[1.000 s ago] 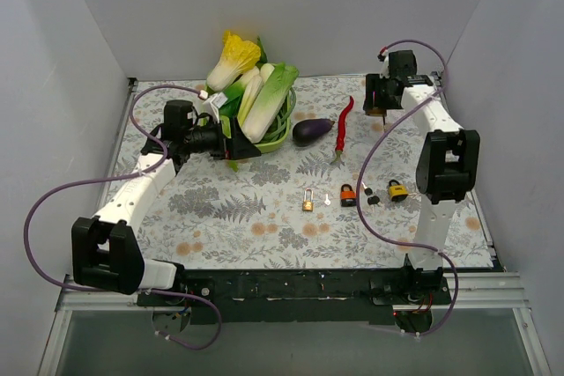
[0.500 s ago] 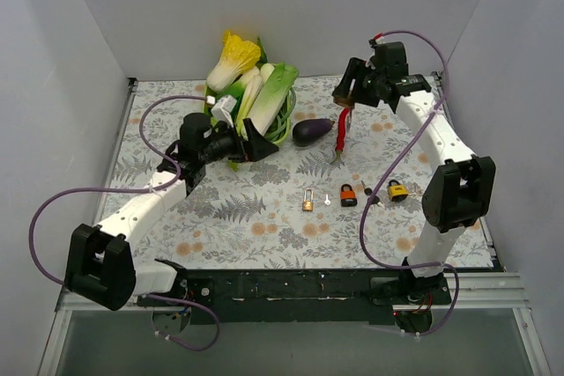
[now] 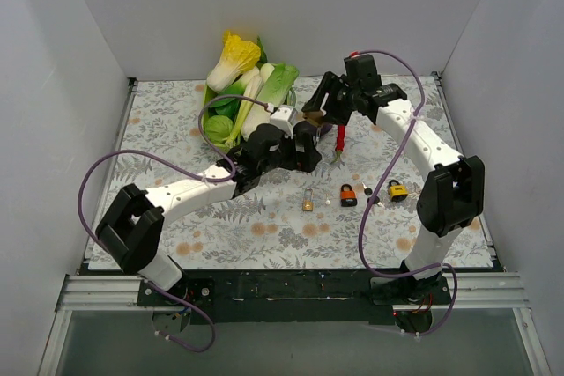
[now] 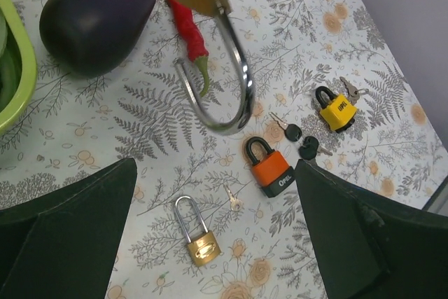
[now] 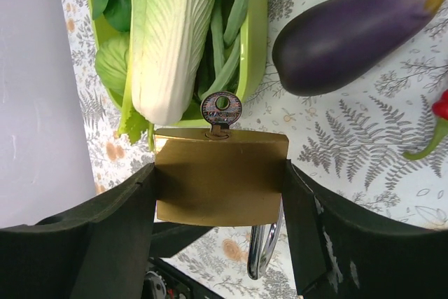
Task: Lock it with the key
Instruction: Pick up the lock from the center of the board.
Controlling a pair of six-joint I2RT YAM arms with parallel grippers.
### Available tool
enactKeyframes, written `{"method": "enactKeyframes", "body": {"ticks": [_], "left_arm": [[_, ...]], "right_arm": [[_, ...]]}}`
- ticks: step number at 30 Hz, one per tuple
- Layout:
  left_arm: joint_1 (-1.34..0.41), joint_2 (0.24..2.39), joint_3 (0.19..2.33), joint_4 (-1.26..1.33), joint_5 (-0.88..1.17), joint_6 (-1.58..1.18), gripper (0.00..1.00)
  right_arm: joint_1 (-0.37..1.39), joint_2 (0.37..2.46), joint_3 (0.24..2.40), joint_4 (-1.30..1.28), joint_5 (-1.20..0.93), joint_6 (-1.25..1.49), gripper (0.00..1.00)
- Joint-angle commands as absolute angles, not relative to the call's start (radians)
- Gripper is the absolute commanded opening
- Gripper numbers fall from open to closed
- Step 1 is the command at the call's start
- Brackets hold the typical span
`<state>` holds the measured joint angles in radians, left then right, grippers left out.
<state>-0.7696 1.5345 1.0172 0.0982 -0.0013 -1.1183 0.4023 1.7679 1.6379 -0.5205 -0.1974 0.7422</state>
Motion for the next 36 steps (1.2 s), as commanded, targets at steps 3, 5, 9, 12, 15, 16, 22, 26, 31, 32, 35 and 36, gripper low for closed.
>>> {"method": "enactKeyframes", "body": {"ticks": [3,5,9,12,15,16,22,26,31,32,35,36], "left_arm": [[-0.84,1.551,1.085,0.133,-0.172,-1.002,0.96],[-0.871,1.56,1.089,0.149,-0.19,-0.977,0.91],[-0.896,1.614,1.147,0.108,-0.27,-0.94,0.77],[-0.897,1.661,1.206,0.052,-0.317,-0.934,0.7],[-0.902,1.692,1.236,0.009,-0.321,-0.93,0.61],[-0.903,1.698,1.241,0.006,-0.318,-0.925,0.57],[-0.916,1.709,1.247,0.006,-0.331,-0.916,0.16],[-0.916,1.703,1.255,0.006,-0.316,-0.914,0.0],[-0.916,1.628,1.236,-0.035,-0.243,-0.905,0.0],[-0.914,1.609,1.23,-0.035,-0.22,-0.904,0.0],[-0.91,1.511,1.192,-0.028,-0.091,-0.891,0.0],[-0.91,1.488,1.183,-0.023,-0.06,-0.882,0.0]], "right_arm": [[0.426,1.7,1.641,-0.437,-0.232,0.808,0.01],[0.431,1.701,1.638,-0.433,-0.235,0.815,0.01],[0.449,1.69,1.638,-0.433,-0.239,0.819,0.01],[0.453,1.684,1.635,-0.443,-0.242,0.824,0.01],[0.454,1.677,1.626,-0.445,-0.248,0.834,0.01],[0.456,1.675,1.626,-0.446,-0.25,0.838,0.01],[0.459,1.667,1.606,-0.449,-0.258,0.838,0.01],[0.459,1.658,1.58,-0.439,-0.27,0.836,0.01],[0.433,1.634,1.54,-0.422,-0.299,0.778,0.53],[0.425,1.631,1.54,-0.417,-0.307,0.749,0.63],[0.381,1.615,1.549,-0.413,-0.345,0.694,0.87],[0.37,1.606,1.555,-0.408,-0.356,0.645,0.9]]}}
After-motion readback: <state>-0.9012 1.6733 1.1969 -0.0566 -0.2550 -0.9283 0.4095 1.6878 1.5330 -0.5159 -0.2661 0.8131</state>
